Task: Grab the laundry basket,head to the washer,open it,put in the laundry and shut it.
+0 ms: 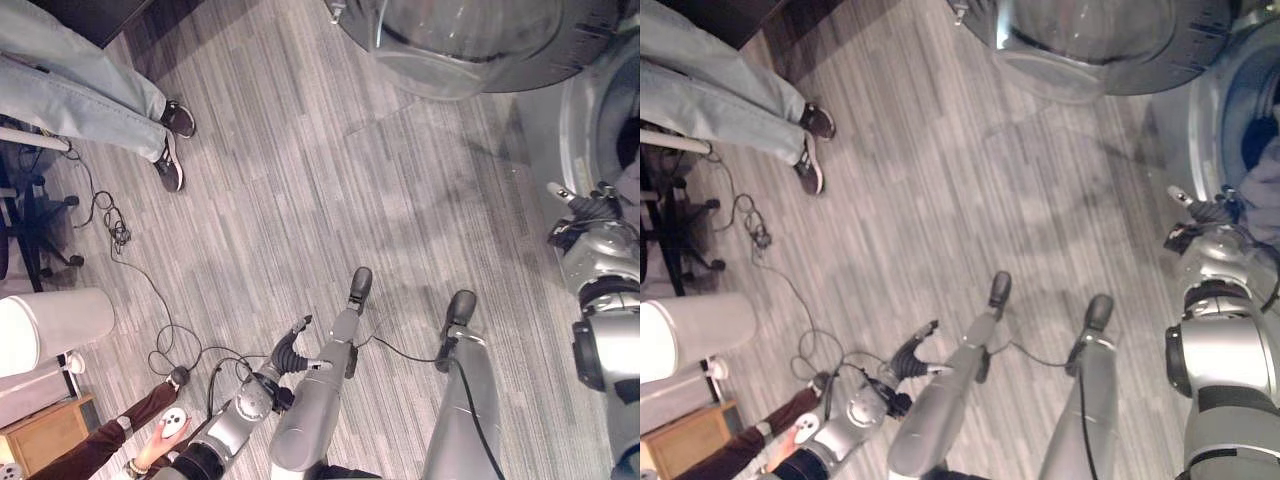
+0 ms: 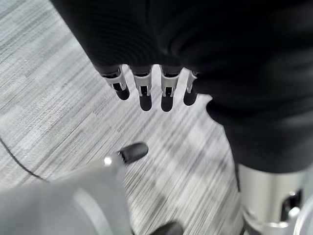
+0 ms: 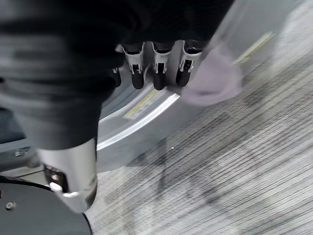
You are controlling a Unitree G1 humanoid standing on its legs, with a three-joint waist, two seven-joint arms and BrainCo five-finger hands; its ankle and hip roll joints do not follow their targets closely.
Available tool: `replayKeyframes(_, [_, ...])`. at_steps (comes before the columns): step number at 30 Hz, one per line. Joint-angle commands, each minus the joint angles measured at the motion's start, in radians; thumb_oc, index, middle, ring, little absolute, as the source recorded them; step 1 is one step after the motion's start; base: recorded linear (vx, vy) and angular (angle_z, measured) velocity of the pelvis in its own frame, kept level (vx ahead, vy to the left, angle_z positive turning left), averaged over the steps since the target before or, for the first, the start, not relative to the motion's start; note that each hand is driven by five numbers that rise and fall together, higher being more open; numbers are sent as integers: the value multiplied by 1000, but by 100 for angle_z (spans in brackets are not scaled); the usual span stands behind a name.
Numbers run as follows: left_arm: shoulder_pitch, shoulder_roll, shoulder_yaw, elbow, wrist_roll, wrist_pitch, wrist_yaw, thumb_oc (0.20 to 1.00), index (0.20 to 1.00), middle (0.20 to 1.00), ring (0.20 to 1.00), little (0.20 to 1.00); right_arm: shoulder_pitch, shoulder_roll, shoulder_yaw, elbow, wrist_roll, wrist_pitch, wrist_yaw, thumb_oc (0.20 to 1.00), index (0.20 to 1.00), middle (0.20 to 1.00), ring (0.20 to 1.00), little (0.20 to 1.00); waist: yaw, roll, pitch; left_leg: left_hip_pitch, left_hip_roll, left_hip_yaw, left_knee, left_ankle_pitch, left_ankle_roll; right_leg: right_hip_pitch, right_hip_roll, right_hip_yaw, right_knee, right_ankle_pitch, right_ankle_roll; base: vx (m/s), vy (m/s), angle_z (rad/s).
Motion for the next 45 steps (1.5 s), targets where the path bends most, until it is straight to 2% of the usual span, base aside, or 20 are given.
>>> replayKeyframes(1, [-56,27,-22,-22,-62,-39,19,1000,1000,1000,1000,1000,-36,-93,46,33,48,-17,-30,1000,1000,1000,1000,1000,-18,54,46,29,-12,43,59,-97,16,113,-5,63,-351,160,71,43,-57,11])
replayKeyframes(3, [-70,24,-20,-48,-94,-43,15,1000,1000,1000,1000,1000,-35,-127,48,37,53,-8,-39,1000,1000,1000,1000,1000,-31,54,53,22,-9,41,39,-80,9,97,-4,64,-329,148,69,27,-50,14])
replayKeyframes(20, [-70,18,-44,-31,-113,-8,-38,1000,1000,1000,1000,1000,77,-111,-84,165,262,75,25,1000,1000,1000,1000,1000,-66,49,76,54,12,40,-24,-72,0,84,25,68,-299,111,56,17,-23,3])
replayKeyframes(26, [-60,22,-38,-39,-131,-11,-35,1000,1000,1000,1000,1000,24,-155,-59,153,244,63,11,1000,1000,1000,1000,1000,-68,53,76,63,19,41,-44,-61,-7,79,32,71,-292,105,56,7,-9,-3])
replayKeyframes(30, [-54,29,-26,-55,-142,-16,-31,1000,1000,1000,1000,1000,-31,-200,-24,129,208,52,1,1000,1000,1000,1000,1000,-65,66,76,64,22,42,-67,-47,-14,61,36,76,-280,97,55,0,0,0])
replayKeyframes(35, [-62,32,-18,-57,-161,-22,-25,1000,1000,1000,1000,1000,-111,-217,22,112,195,37,-9,1000,1000,1000,1000,1000,-60,74,76,52,26,40,-74,-41,-19,33,41,78,-260,89,52,21,-19,-8])
replayKeyframes(41, [-74,30,-9,-66,-190,-28,-20,1000,1000,1000,1000,1000,-224,-242,34,89,272,5,-35,1000,1000,1000,1000,1000,-54,89,76,39,24,32,-78,-35,-27,4,45,81,-222,68,50,33,-26,-4])
replayKeyframes(42, [-80,30,-11,-68,-194,-29,-20,1000,1000,1000,1000,1000,-254,-242,39,84,297,-2,-41,464,464,464,464,464,-51,92,76,38,25,29,-78,-35,-29,-3,46,80,-207,60,49,33,-27,-3])
replayKeyframes(43, [-82,30,-10,-69,-196,-28,-18,1000,1000,1000,1000,1000,-265,-242,40,80,307,-7,-45,200,200,200,200,200,-51,91,76,38,24,28,-78,-35,-30,-4,46,79,-203,58,47,44,-21,-2])
replayKeyframes(45, [-89,30,-8,-64,-202,-29,-12,1000,1000,1000,1000,1000,-285,-236,41,61,340,-27,-57,200,200,200,200,200,-50,85,76,38,25,26,-78,-36,-32,-8,49,76,-195,55,47,15,-6,0])
